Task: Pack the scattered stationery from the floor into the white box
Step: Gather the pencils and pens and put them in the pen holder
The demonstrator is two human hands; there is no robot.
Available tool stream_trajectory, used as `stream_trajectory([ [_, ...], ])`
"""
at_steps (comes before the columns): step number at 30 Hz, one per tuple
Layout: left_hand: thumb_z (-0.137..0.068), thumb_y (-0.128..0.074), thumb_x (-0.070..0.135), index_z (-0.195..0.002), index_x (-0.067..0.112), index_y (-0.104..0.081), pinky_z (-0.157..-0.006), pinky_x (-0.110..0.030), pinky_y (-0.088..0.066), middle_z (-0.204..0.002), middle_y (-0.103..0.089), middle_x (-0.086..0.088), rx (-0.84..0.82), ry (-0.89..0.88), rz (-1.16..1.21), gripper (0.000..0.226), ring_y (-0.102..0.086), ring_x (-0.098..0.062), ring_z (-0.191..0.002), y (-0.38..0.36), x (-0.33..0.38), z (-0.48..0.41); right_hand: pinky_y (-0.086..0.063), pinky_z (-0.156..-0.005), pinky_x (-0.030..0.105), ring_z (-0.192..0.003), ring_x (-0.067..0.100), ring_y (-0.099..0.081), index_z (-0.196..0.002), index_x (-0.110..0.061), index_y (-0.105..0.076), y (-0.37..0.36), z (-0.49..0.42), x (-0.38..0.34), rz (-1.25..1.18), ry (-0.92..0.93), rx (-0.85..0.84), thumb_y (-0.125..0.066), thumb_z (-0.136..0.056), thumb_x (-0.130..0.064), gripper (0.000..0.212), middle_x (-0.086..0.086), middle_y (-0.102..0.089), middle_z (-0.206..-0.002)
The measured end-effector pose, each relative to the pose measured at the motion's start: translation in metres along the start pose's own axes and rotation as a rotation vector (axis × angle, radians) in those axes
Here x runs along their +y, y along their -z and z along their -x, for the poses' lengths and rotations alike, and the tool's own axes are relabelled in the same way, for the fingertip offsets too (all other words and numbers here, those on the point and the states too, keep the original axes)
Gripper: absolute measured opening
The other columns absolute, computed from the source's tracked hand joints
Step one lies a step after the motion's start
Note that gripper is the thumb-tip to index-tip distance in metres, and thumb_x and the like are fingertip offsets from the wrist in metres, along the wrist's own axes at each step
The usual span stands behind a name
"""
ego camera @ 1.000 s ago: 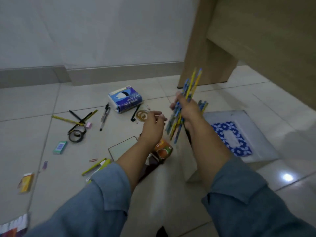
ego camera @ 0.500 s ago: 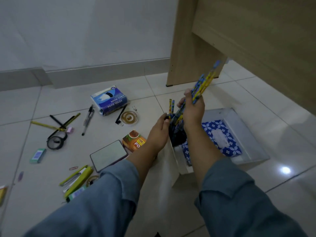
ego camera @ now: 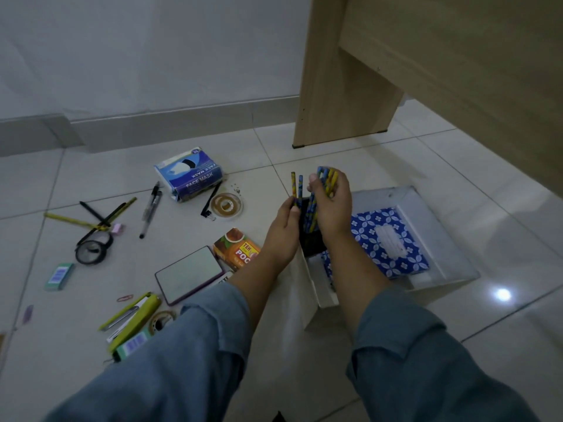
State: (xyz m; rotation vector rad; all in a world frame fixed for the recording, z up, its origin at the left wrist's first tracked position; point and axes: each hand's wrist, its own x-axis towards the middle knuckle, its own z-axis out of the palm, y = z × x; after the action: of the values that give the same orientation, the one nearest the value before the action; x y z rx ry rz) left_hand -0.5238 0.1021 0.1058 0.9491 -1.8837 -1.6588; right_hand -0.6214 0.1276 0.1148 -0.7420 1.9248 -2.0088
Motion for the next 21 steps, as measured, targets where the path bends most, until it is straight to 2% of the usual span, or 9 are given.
stream_trajectory([
  [2,-0.102,-0.026,0.024,-0.146,0.011,-0.025,-0.104,-0.018,-0.024,-0.15,-0.035,-0.009,0.0,-0.005,0.006,0.046,-0.034,-0.019,-0.137,0.0,-0.001,0.001,-0.051,-0.081,0.017,-0.095,0.017,-0.064,-0.114,-0.01,-0.051,0.0,0.001,-0.001,0.018,0.013,-0.004,-0.056,-0.093,-0.02,0.023,0.011,-0.063,-0.108],
  [5,-0.102,-0.025,0.025,-0.146,0.012,-0.025,-0.101,-0.014,-0.024,-0.15,-0.035,-0.008,0.001,-0.01,0.021,0.046,-0.034,-0.017,-0.136,0.0,-0.004,0.002,-0.046,-0.071,0.003,-0.086,-0.006,-0.06,-0.121,-0.008,-0.047,0.0,0.003,-0.003,0.085,0.092,0.034,-0.056,-0.094,-0.023,0.032,0.006,-0.06,-0.106],
  [6,-0.102,-0.025,0.025,-0.146,0.013,-0.024,-0.101,-0.014,-0.024,-0.15,-0.034,-0.007,0.007,-0.014,0.018,0.046,-0.033,-0.016,-0.137,-0.001,-0.004,0.003,-0.047,-0.073,0.004,-0.087,-0.004,-0.06,-0.123,-0.008,-0.046,0.001,0.004,-0.004,0.113,0.129,0.06,-0.055,-0.094,-0.024,0.035,0.005,-0.06,-0.108],
  [9,-0.102,-0.025,0.025,-0.147,0.013,-0.023,-0.097,-0.007,-0.02,-0.151,-0.033,-0.006,0.031,-0.012,0.01,0.046,-0.031,-0.015,-0.138,0.0,-0.004,0.002,-0.045,-0.09,0.022,-0.107,0.022,-0.057,-0.126,-0.004,-0.049,0.001,0.002,-0.007,0.308,0.273,0.112,-0.046,-0.098,-0.022,0.033,0.014,-0.059,-0.118],
  [12,-0.103,-0.025,0.024,-0.146,0.012,-0.023,-0.097,-0.007,-0.019,-0.152,-0.032,-0.006,0.027,-0.013,0.027,0.046,-0.029,-0.014,-0.139,0.0,-0.002,0.001,-0.035,-0.106,0.031,-0.125,0.028,-0.047,-0.129,-0.004,-0.052,0.004,-0.002,-0.003,0.569,0.345,0.098,-0.037,-0.1,-0.018,0.036,0.014,-0.058,-0.128],
  [14,-0.103,-0.024,0.024,-0.147,0.011,-0.023,-0.098,-0.007,-0.018,-0.153,-0.03,-0.006,0.019,-0.005,0.043,0.046,-0.028,-0.014,-0.14,0.0,0.0,0.001,-0.023,-0.117,0.041,-0.139,0.027,-0.034,-0.136,-0.007,-0.047,0.007,-0.002,0.0,0.653,0.276,0.036,-0.033,-0.101,-0.019,0.039,0.011,-0.051,-0.14],
  [17,-0.103,-0.024,0.024,-0.146,0.01,-0.024,-0.093,-0.003,-0.019,-0.151,-0.032,-0.007,0.023,0.006,0.05,0.046,-0.029,-0.015,-0.139,0.001,0.001,0.0,-0.016,-0.119,0.045,-0.143,0.023,-0.026,-0.137,-0.011,-0.047,0.01,-0.003,0.001,0.697,0.21,-0.035,-0.031,-0.102,-0.023,0.04,0.006,-0.044,-0.147],
  [21,-0.103,-0.024,0.027,-0.144,0.011,-0.03,-0.107,-0.019,-0.023,-0.149,-0.036,-0.007,0.047,0.029,0.053,0.045,-0.034,-0.018,-0.137,0.006,0.003,0.001,-0.002,-0.117,0.051,-0.144,0.02,-0.025,-0.135,-0.016,-0.049,0.009,-0.005,-0.009,0.783,0.187,-0.035,-0.029,-0.102,-0.03,0.041,0.002,-0.041,-0.149],
])
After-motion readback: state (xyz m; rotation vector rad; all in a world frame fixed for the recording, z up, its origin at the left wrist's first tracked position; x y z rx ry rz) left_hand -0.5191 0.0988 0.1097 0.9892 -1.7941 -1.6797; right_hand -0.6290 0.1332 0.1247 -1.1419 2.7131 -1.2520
